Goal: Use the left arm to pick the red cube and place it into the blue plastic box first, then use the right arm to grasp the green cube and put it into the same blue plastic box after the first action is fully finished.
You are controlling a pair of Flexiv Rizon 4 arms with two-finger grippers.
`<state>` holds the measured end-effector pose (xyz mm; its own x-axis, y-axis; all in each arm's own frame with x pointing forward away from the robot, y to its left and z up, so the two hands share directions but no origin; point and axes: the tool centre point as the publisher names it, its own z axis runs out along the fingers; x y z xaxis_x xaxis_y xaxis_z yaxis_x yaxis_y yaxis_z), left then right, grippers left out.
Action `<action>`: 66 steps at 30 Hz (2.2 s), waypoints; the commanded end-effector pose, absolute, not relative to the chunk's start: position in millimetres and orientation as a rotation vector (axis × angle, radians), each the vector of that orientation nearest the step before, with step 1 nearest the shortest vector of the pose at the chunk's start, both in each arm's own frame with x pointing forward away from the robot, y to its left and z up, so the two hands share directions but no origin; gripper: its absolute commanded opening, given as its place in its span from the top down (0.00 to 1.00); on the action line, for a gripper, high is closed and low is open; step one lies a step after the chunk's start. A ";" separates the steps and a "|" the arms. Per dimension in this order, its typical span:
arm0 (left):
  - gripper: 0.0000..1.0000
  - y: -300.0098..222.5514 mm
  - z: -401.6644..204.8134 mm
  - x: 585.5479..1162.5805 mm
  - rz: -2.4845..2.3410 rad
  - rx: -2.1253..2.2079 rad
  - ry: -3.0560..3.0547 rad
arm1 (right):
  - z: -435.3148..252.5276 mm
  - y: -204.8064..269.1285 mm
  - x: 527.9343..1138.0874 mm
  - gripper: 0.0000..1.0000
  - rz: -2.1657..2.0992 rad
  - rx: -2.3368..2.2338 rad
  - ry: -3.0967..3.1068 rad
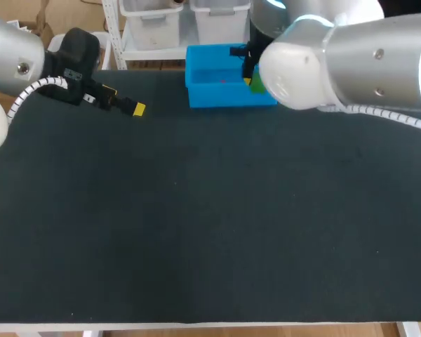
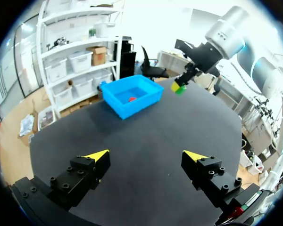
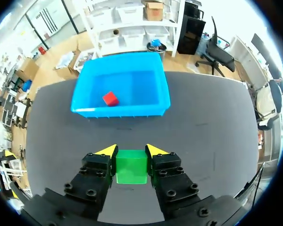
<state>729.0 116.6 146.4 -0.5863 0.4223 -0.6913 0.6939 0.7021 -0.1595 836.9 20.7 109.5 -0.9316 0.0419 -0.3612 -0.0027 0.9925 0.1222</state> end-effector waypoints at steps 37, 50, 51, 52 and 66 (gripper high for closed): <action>0.00 118.6 145.2 728.8 -0.565 0.851 2.264 | 103.3 23.8 918.7 1.00 0.332 -0.009 2.523; 0.00 118.6 145.2 728.8 -0.565 0.851 2.264 | 98.6 24.4 967.9 1.00 0.358 -0.001 2.509; 0.00 118.6 145.2 728.8 -0.565 0.851 2.264 | 97.3 24.9 970.2 1.00 0.362 0.000 2.510; 0.00 118.6 145.2 728.8 -0.565 0.851 2.264 | 95.7 25.9 972.2 1.00 0.364 0.000 2.511; 0.00 118.6 145.2 728.8 -0.565 0.851 2.264 | 64.2 31.1 994.8 1.00 0.380 0.016 2.553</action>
<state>729.0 116.6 146.4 -0.5863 0.4223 -0.6913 0.6939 0.7022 -0.1595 977.6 25.5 72.1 -0.8323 0.0976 -0.5456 -0.0654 0.9602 0.2716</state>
